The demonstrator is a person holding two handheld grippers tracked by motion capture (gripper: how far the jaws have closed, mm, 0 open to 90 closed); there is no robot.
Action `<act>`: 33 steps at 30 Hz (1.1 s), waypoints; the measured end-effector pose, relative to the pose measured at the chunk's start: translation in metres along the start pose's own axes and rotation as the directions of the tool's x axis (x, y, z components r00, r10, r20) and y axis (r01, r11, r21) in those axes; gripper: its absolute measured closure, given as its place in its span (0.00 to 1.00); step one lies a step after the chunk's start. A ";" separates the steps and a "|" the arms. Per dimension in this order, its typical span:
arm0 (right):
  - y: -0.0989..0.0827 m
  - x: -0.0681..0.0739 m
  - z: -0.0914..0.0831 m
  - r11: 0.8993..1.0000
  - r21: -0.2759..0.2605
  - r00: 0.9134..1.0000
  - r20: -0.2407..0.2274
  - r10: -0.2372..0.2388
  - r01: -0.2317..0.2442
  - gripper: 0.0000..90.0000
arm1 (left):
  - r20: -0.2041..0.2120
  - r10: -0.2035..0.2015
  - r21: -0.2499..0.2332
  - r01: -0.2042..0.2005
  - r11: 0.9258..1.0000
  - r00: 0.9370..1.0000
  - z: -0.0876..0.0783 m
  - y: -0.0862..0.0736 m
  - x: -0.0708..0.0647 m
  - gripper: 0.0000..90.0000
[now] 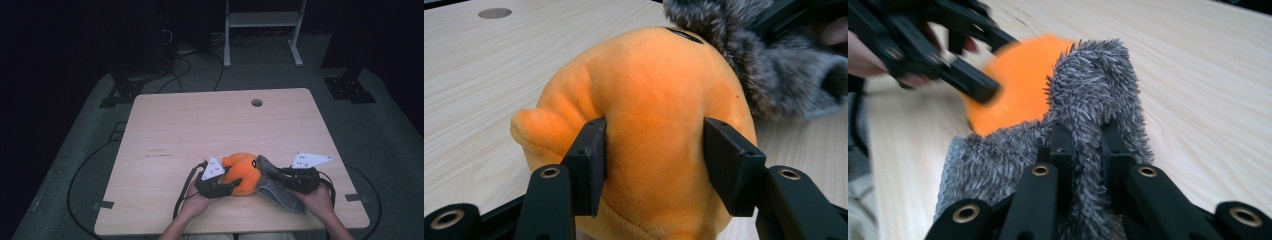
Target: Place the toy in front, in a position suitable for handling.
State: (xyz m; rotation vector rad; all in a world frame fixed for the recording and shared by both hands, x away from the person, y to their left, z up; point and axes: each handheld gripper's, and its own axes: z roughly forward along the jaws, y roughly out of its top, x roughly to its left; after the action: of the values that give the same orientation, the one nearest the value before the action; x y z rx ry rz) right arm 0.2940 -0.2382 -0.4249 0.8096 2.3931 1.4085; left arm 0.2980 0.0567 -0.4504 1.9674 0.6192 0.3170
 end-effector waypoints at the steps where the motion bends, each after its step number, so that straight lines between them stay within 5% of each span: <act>1: 0.006 0.005 0.006 1.000 -0.001 1.000 -0.017 -0.013 0.013 0.88 | -0.002 0.006 0.004 -0.006 1.000 1.000 0.000 0.000 -0.001 0.51; 4: 0.008 0.007 0.011 1.000 0.011 1.000 -0.009 -0.025 0.025 0.88 | -0.004 0.013 0.009 -0.013 1.000 1.000 -0.001 -0.001 -0.001 0.51; 9: -0.001 -0.011 0.006 0.998 0.024 0.998 0.008 0.061 -0.061 0.89 | 0.012 0.038 0.011 -0.038 0.999 0.999 -0.002 -0.002 -0.001 0.51; 12: 0.000 -0.007 0.005 0.999 0.003 0.999 -0.009 0.050 -0.050 0.89 | 0.029 0.039 0.015 -0.039 0.999 0.999 -0.003 -0.001 0.000 0.49; 14: 0.003 0.000 0.010 1.000 0.016 1.000 -0.018 0.014 -0.014 0.90 | 0.041 -0.029 -0.034 0.031 0.999 0.999 -0.013 0.009 0.010 0.29; 16: 0.002 0.001 0.011 1.000 0.017 0.999 -0.031 0.011 -0.011 0.90 | 0.047 -0.056 -0.072 0.059 0.996 0.997 -0.016 0.012 0.014 0.21; 17: 0.000 0.002 0.013 1.000 0.023 0.999 -0.043 0.012 -0.011 0.90 | 0.018 -0.067 -0.080 0.068 0.994 0.998 -0.015 0.014 0.016 0.21; 18: -0.002 0.003 0.014 1.000 0.031 0.999 -0.044 0.003 -0.002 0.90 | 0.006 -0.069 -0.035 0.069 0.997 0.998 -0.011 0.012 0.017 0.21; 20: -0.006 -0.002 0.010 0.999 0.052 0.999 -0.047 0.009 -0.007 0.90 | 0.008 -0.030 0.015 0.029 0.999 1.000 -0.003 0.004 0.014 0.32; 26: -0.007 -0.016 -0.002 0.998 0.045 0.998 -0.005 0.055 -0.054 0.90 | -0.011 -0.010 0.022 0.010 1.000 1.000 -0.002 0.001 0.007 0.36; 28: 0.006 -0.007 -0.001 1.000 -0.004 0.998 -0.050 0.031 -0.031 0.90 | -0.015 0.000 0.021 0.001 1.000 1.000 -0.002 0.000 0.006 0.37; 33: 0.016 0.006 0.012 1.000 -0.008 0.997 -0.076 -0.016 0.015 0.90 | -0.012 0.003 0.027 -0.003 1.000 1.000 -0.004 -0.001 0.007 0.38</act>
State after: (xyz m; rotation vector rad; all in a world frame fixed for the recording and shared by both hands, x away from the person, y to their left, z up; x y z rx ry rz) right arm 0.3000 -0.2202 -0.4167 0.7468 2.4429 1.4661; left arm 0.3016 0.0634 -0.4499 1.9941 0.6314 0.3241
